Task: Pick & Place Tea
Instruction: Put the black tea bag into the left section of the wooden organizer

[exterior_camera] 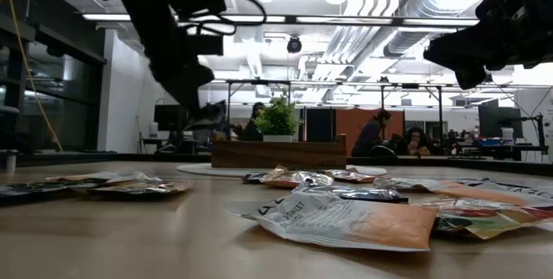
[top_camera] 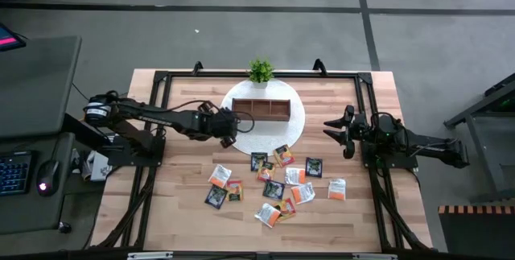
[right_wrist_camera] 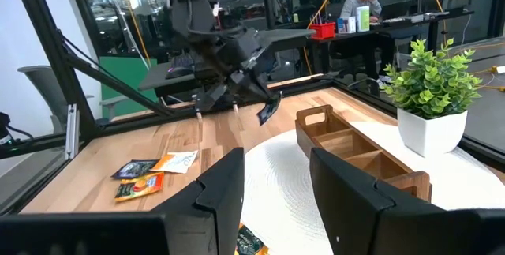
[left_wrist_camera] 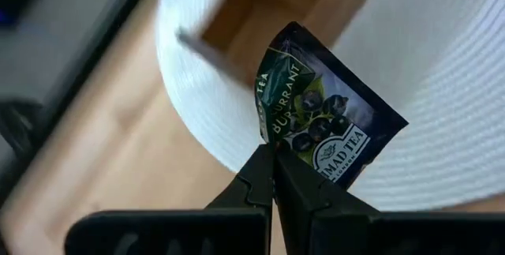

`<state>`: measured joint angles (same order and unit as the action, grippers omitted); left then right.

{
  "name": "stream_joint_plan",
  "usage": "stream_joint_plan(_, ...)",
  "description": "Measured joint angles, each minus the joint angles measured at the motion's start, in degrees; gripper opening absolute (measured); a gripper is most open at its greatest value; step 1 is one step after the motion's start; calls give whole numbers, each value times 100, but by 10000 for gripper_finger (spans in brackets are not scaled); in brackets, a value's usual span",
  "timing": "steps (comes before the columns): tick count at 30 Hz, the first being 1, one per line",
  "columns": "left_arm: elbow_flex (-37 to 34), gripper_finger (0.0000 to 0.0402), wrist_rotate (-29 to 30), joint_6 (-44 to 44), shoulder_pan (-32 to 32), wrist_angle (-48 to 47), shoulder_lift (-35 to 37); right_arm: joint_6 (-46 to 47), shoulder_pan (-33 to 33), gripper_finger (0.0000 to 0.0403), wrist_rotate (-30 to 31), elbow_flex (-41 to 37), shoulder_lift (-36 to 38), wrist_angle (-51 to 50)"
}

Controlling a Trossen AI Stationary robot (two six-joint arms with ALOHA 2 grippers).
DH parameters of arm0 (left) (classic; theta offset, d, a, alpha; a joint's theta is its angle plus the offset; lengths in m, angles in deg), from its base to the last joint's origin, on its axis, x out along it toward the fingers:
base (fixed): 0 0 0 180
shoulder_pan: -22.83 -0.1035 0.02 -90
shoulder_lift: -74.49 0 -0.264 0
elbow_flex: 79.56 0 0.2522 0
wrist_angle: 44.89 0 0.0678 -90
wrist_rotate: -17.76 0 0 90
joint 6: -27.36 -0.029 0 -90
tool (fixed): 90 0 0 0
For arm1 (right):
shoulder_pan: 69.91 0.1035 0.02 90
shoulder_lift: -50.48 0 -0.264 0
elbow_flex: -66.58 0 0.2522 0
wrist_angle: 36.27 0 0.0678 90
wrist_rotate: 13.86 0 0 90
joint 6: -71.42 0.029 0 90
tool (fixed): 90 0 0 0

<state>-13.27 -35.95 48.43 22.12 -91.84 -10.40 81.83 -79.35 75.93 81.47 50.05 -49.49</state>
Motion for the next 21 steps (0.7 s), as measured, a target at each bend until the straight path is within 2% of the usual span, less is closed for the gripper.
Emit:
stream_joint_plan(8, 0, 0, 846, -1691, -4, 1074, -67, 2, 1, 142, 0, -1, 0, 4)
stream_joint_plan(16, 4, 0, 1380, -1935, -127, 1390, -65, 1, 1, 142, 1, 0, 0, 6)
stream_joint_plan(21, 292, 0, 1362, -1935, -160, 1025, -53, 0, -1, 142, 0, -2, 0, 6)
